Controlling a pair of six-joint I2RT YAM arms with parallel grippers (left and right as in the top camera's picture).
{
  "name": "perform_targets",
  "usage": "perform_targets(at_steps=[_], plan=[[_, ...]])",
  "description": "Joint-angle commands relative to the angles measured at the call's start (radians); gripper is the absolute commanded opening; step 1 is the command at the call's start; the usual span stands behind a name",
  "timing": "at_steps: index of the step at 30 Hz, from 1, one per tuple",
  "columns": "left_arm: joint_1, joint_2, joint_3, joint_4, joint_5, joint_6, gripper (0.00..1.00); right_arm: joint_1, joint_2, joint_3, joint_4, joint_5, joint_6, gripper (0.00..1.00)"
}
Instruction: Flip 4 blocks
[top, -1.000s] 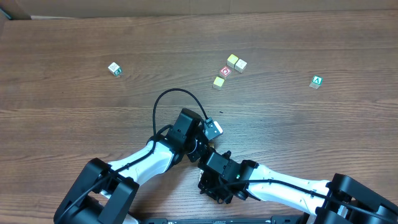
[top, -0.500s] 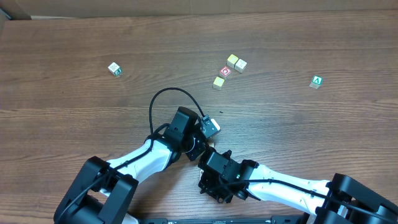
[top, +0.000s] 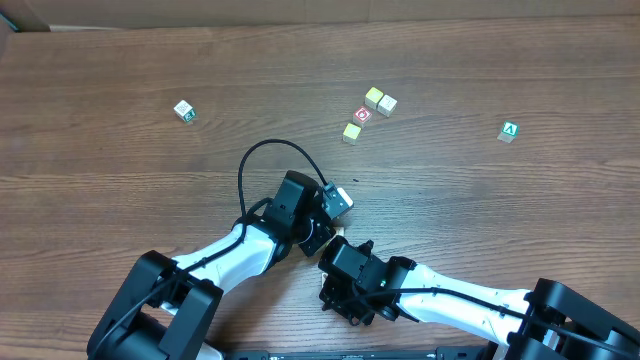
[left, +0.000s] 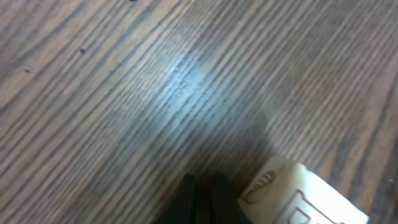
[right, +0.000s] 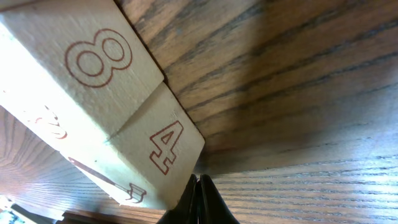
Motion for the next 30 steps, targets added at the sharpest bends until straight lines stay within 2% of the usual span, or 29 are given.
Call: perform_targets(at_steps=[1,9,23,30], plan=[[0.013,0.043,-0.033,-0.011,-0.081,-0.011,0.04,-0.005,0.002,0.029,0.005,0.021,0.005,0.04],[0.013,0.043,-0.033,-0.005,-0.124,-0.014,0.04,-0.001,0.002,0.029,0.003,0.016,0.007,0.04],[0.026,0.043,-0.033,-0.017,-0.13,-0.036,0.04,0.076,0.002,0.028,-0.038,0.014,0.093,0.04],[0.065,0.043,-0.033,-0.032,-0.132,-0.137,0.04,0.076,0.002,0.028,-0.092,0.016,0.109,0.04]])
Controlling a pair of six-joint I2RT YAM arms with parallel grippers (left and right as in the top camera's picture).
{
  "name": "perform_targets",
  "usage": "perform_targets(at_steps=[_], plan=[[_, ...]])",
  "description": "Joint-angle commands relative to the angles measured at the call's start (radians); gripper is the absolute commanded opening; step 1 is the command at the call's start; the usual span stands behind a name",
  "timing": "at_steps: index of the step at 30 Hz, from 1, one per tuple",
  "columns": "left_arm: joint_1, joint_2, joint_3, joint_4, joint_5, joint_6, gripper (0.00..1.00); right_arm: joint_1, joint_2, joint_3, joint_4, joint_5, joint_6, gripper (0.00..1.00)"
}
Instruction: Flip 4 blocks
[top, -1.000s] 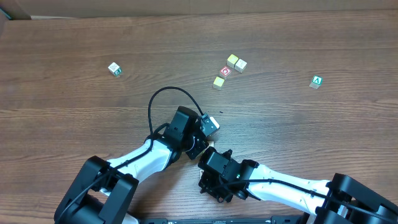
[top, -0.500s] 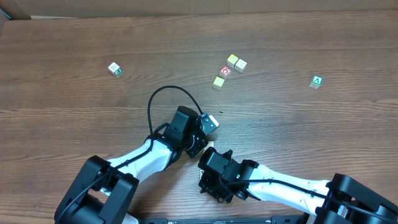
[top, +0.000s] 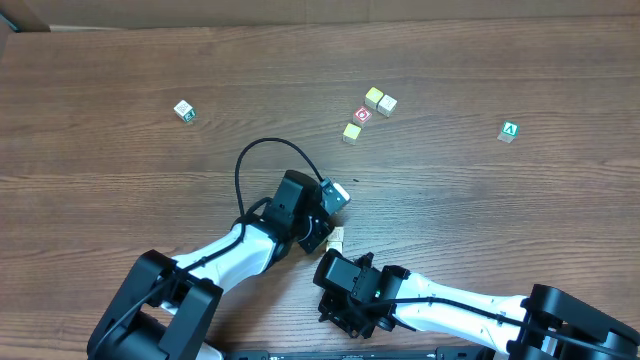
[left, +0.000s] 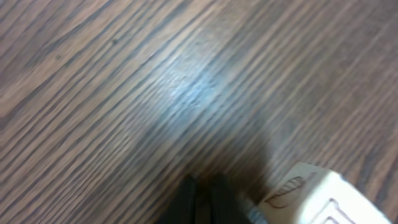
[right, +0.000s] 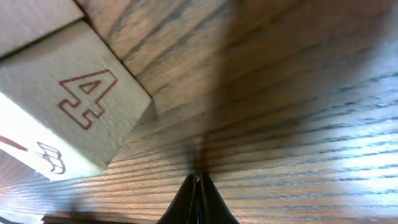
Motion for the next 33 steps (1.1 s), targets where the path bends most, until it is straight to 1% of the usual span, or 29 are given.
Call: perform_targets(at_steps=[1,5,9,11,16,22,29,33], plan=[[0.068,0.042,-0.032,-0.047,-0.091,-0.097,0.04,0.004,0.002,0.019,-0.037,0.019,0.019,0.04],[0.144,0.042,-0.032,-0.094,-0.09,-0.163,0.04,-0.007,0.002,0.019,-0.093,0.029,0.019,0.04],[0.22,0.042,-0.032,-0.15,-0.086,-0.254,0.04,-0.027,0.002,0.019,-0.128,0.037,0.014,0.04],[0.24,0.042,-0.032,-0.177,-0.086,-0.287,0.04,-0.043,0.001,0.019,-0.153,0.046,0.01,0.04],[0.241,0.042,-0.032,-0.245,-0.075,-0.332,0.04,-0.113,-0.01,0.019,-0.18,0.045,-0.055,0.04],[0.237,0.042,-0.032,-0.355,-0.023,-0.393,0.04,-0.217,-0.036,0.019,-0.209,0.045,-0.214,0.04],[0.235,0.042,-0.032,-0.452,0.115,-0.393,0.04,-0.317,-0.046,0.019,-0.237,0.028,-0.395,0.04],[0.207,0.042,-0.032,-0.492,0.132,-0.394,0.04,-0.346,-0.047,0.019,-0.253,0.026,-0.475,0.04]])
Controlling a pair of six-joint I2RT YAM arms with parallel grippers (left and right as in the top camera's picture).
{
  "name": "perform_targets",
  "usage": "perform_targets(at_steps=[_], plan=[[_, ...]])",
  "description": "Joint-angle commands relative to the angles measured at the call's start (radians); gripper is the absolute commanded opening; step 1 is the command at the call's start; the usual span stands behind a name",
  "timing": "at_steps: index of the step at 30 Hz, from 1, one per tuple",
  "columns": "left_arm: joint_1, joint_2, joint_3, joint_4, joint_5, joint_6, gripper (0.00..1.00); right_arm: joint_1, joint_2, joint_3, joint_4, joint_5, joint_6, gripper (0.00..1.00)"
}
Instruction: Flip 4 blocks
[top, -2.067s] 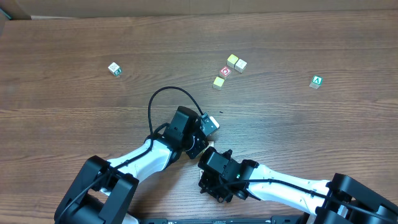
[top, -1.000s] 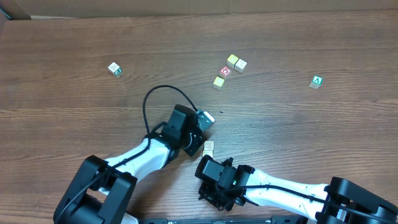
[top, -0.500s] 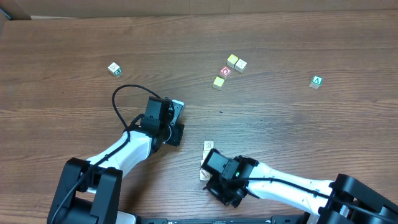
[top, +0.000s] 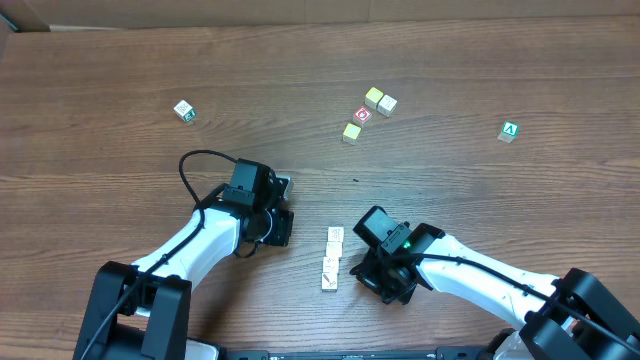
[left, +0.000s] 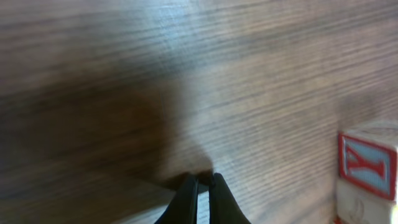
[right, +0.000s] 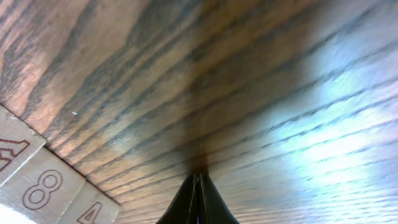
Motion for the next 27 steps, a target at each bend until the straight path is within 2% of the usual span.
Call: perform_targets(at_steps=[1,8,13,20,27], plan=[[-0.051,0.081,-0.092,-0.08,0.016,-0.016,0.04,-0.019,-0.022,-0.005,-0.003,0.008,-0.117,0.04],[-0.179,0.081,-0.091,-0.077,0.013,0.008,0.04,-0.022,-0.022,-0.005,-0.005,0.0,-0.149,0.04],[-0.259,0.081,-0.061,-0.116,-0.14,-0.014,0.04,-0.022,-0.022,-0.005,-0.006,-0.003,-0.16,0.04],[-0.179,0.081,0.009,-0.251,-0.223,-0.068,0.04,-0.022,-0.024,-0.005,-0.006,-0.009,-0.16,0.04],[-0.166,0.08,0.173,-0.501,-0.286,-0.233,0.04,-0.023,-0.026,-0.005,0.002,-0.003,-0.167,0.04]])
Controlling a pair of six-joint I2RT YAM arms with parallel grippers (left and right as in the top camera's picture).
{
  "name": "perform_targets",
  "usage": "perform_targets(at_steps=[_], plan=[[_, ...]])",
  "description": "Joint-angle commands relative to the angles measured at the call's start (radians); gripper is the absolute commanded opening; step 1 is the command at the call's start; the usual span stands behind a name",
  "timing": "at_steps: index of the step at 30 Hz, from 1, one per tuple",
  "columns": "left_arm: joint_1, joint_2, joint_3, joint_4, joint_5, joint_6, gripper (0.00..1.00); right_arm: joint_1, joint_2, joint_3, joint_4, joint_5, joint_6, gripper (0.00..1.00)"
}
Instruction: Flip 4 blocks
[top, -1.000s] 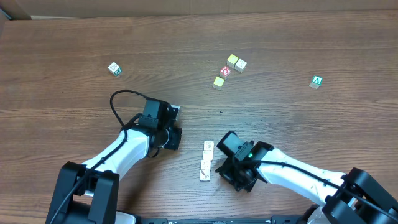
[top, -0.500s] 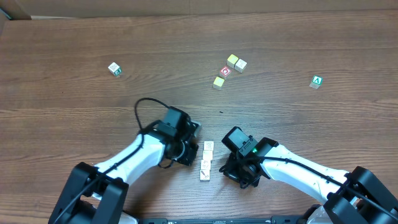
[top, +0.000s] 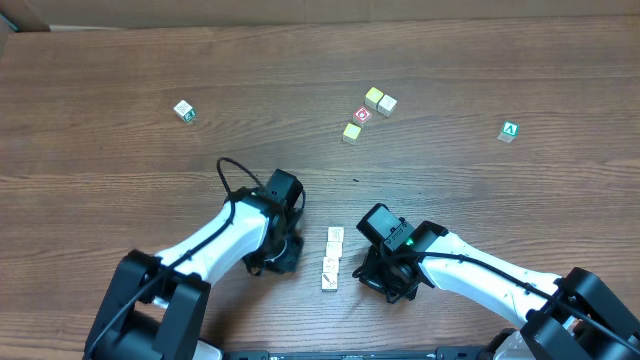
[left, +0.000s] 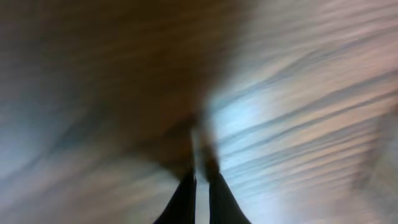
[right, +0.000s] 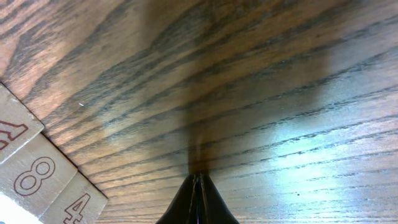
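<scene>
A short row of pale wooden blocks (top: 331, 259) lies end to end near the table's front, between my two grippers. In the right wrist view its faces marked 8 (right: 36, 177) and 4 (right: 79, 208) show at the lower left. My left gripper (top: 282, 256) is just left of the row, shut on nothing. Its wrist view is blurred, with the left gripper (left: 201, 186) over bare wood. My right gripper (top: 386, 282) is just right of the row. It is the right gripper (right: 199, 186) with fingers pressed together and nothing between them.
Loose blocks lie farther back: a white one (top: 183, 110) at the far left, a cluster of yellow, cream and red ones (top: 367, 112) at centre, and a green one (top: 509, 131) at the right. The left arm's cable (top: 232, 172) loops over the table.
My left gripper has moved from farther back and left to a spot close beside the row's left side; its view is now blurred. The right gripper and the row have barely changed.
At first both grippers were crowded together over the blocks, hiding them from above. A second later one block showed between them. Then the arms stood apart with the row exposed. Now the left gripper is back beside it.
</scene>
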Motion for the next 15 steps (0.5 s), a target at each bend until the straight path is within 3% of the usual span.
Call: perform_targets(at_steps=[1,15], plan=[[0.0,0.026,0.066,-0.072,-0.123,-0.131,0.05,-0.008,-0.026,-0.004,0.007,0.001,-0.013,0.04],[-0.112,-0.014,0.067,-0.031,-0.051,-0.213,0.04,-0.035,-0.1,-0.004,0.005,0.007,-0.113,0.04]])
